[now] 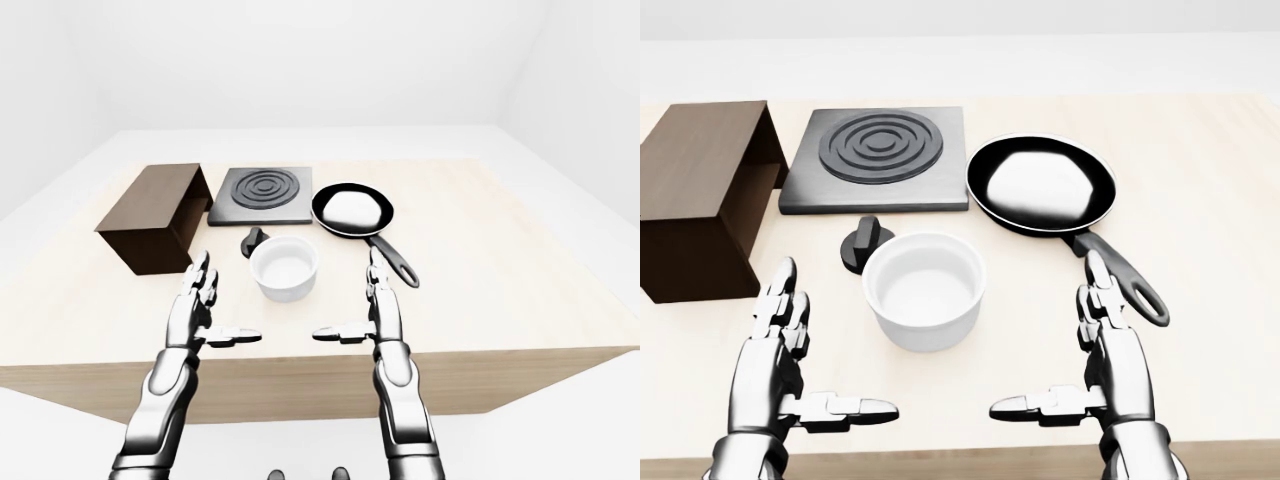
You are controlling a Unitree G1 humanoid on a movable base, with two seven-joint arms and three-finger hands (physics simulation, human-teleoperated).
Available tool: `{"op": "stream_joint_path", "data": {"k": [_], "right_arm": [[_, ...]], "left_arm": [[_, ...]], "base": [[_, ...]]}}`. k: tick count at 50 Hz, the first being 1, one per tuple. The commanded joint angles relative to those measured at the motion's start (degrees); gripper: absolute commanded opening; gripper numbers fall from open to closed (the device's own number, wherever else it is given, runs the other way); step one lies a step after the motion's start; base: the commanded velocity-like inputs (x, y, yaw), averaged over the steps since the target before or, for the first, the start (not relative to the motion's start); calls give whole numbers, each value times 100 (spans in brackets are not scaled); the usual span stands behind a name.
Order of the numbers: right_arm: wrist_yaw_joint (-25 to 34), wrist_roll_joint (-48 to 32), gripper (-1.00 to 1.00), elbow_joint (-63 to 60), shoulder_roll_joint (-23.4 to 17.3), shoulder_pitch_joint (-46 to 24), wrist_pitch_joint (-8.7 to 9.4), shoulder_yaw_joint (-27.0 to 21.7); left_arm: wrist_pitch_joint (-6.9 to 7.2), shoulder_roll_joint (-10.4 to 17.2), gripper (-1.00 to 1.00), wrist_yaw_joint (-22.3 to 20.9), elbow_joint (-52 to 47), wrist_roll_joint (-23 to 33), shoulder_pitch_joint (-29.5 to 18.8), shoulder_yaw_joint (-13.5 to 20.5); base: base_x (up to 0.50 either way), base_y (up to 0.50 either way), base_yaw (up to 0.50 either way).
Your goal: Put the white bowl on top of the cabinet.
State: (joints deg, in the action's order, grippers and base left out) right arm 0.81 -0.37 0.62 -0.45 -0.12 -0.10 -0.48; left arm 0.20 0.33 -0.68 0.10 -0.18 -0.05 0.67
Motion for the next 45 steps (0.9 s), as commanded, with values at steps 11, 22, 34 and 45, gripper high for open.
{"op": "stream_joint_path", "data": {"k": [11,22,34,45], "right_arm": [[297,-73,100,0,-68,6,158,-66],[307,-99,100,144,-64,-74,131,-58],[326,-130,100,78,-57,-22,102,-31],[335,-152,100,-56,-45,66,115,-5]], "left_arm": [[101,37,100,-124,-74,11,69,40],[24,20,100,-108,117,91,9,-9],[89,34,100,-129,22,62,21,25],[163,24,100,-143,-166,65,114,-3]], "base": [[0,0,0],[14,0,0],[25,0,0],[31,0,0]]}}
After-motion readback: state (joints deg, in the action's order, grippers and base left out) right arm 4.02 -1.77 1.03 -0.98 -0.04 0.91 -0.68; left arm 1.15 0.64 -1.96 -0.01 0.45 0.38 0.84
